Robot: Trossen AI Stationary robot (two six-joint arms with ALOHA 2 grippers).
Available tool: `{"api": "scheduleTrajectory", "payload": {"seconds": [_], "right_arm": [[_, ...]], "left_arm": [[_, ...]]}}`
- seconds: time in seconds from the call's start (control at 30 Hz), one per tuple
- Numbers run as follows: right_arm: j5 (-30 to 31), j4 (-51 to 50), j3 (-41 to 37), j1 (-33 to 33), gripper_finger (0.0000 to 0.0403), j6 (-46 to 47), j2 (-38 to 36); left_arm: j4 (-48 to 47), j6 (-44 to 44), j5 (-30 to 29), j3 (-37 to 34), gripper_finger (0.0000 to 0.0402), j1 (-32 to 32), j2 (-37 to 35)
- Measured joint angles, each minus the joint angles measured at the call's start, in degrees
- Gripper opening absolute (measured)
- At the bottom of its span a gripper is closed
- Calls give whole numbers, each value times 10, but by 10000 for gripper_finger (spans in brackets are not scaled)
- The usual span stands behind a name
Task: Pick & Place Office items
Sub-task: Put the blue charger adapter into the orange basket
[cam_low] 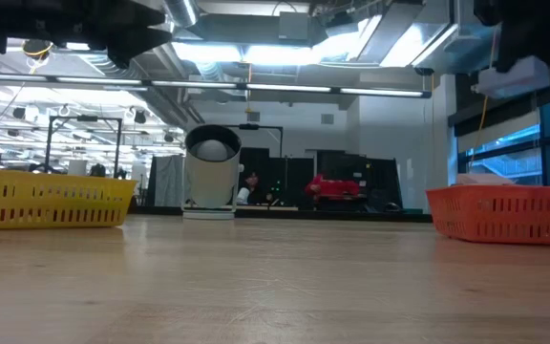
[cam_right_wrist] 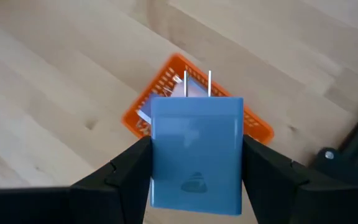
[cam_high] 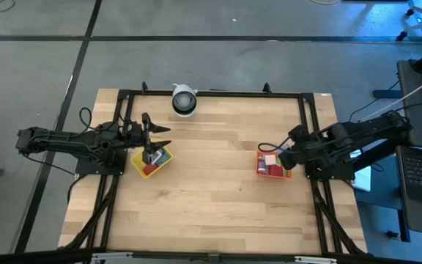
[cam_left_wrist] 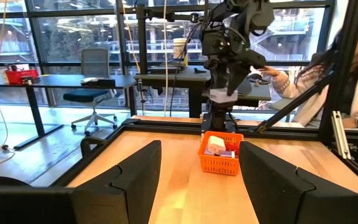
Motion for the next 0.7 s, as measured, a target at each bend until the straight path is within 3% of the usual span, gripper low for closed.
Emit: {"api": "scheduleTrajectory", "payload": {"seconds": [0.3, 0.43, 0.7], "right_arm": [[-15, -10, -8, -3, 210, -3, 53], [-44, 14, -74, -4, 210, 14, 54], [-77, 160, -194, -7, 210, 11, 51]], "left_arm": [[-3, -1, 0, 0, 212, 2, 0], [-9, -1, 2, 0, 212, 2, 0], [-9, -1, 2, 0, 212, 2, 0]]}}
